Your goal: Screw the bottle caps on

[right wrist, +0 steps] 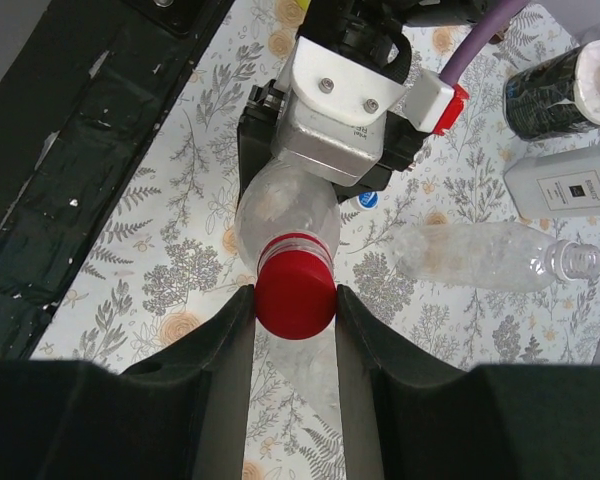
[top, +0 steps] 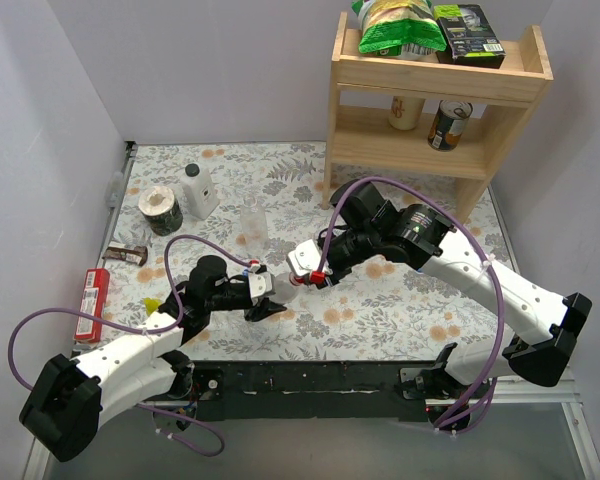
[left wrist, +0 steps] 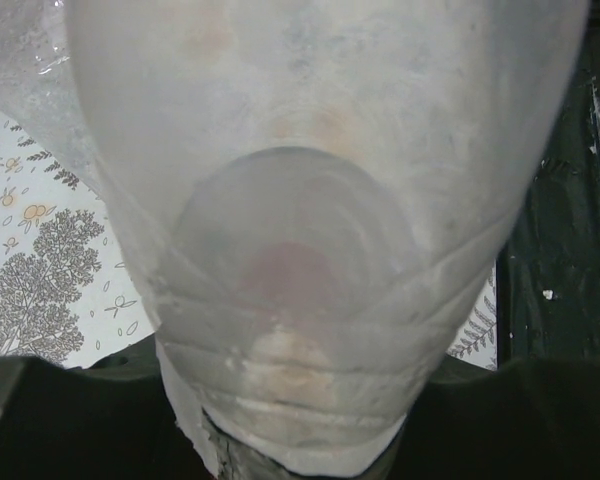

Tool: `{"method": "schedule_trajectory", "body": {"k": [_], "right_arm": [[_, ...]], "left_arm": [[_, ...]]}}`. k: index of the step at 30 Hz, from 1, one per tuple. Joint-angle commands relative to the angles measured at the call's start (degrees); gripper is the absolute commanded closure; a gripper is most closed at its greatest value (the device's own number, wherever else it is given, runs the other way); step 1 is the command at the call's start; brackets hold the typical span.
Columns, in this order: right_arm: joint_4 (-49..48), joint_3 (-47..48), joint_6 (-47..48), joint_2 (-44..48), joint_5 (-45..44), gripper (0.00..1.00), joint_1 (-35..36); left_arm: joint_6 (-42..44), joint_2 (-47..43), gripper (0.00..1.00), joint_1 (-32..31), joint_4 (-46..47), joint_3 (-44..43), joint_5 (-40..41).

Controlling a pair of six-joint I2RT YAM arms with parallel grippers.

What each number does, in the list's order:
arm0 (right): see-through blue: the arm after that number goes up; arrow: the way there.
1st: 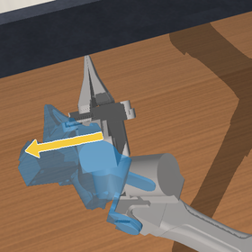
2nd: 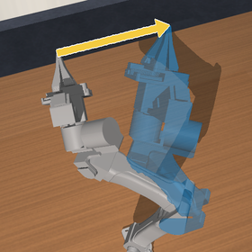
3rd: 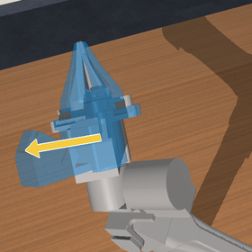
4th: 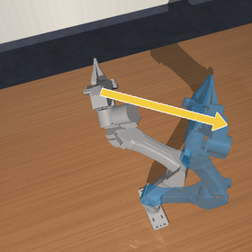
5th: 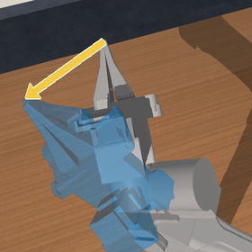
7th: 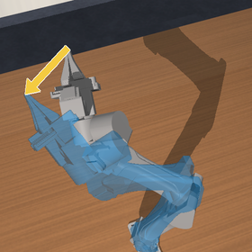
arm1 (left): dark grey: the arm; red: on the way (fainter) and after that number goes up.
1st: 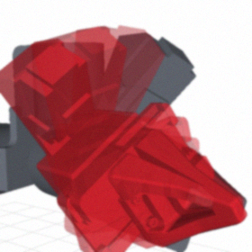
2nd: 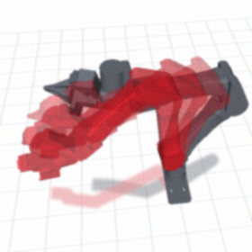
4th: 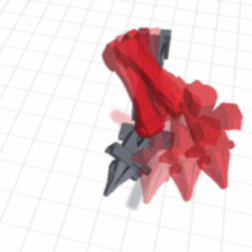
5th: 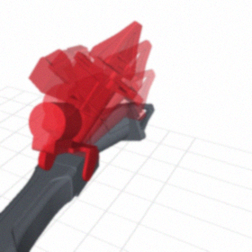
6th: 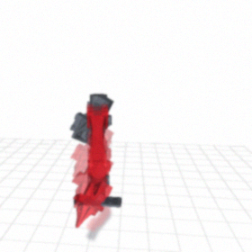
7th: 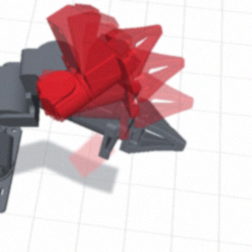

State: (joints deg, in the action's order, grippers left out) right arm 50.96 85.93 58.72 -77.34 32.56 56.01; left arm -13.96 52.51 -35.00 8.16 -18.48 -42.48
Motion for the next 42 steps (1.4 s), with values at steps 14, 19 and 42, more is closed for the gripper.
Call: {"method": "schedule_trajectory", "body": {"k": [14, 19, 42], "right_arm": [[-2.2, -0.8, -4.4, -1.5, -2.3, 0.72, 0.8], [1.2, -0.3, -4.1, -3.3, -1.4, 0.72, 0.8], [2.3, 4.7, -22.7, -11.5, -4.1, 0.73, 0.0]], "left_arm": [[3.3, -7.0, 1.0, -0.5, 11.1, 1.3, 0.0], [0.3, -6.3, 1.0, -0.6, 13.9, 0.6, 2.0], [-7.6, -5.0, 1.0, -0.8, 25.1, -0.9, 10.0]]}}
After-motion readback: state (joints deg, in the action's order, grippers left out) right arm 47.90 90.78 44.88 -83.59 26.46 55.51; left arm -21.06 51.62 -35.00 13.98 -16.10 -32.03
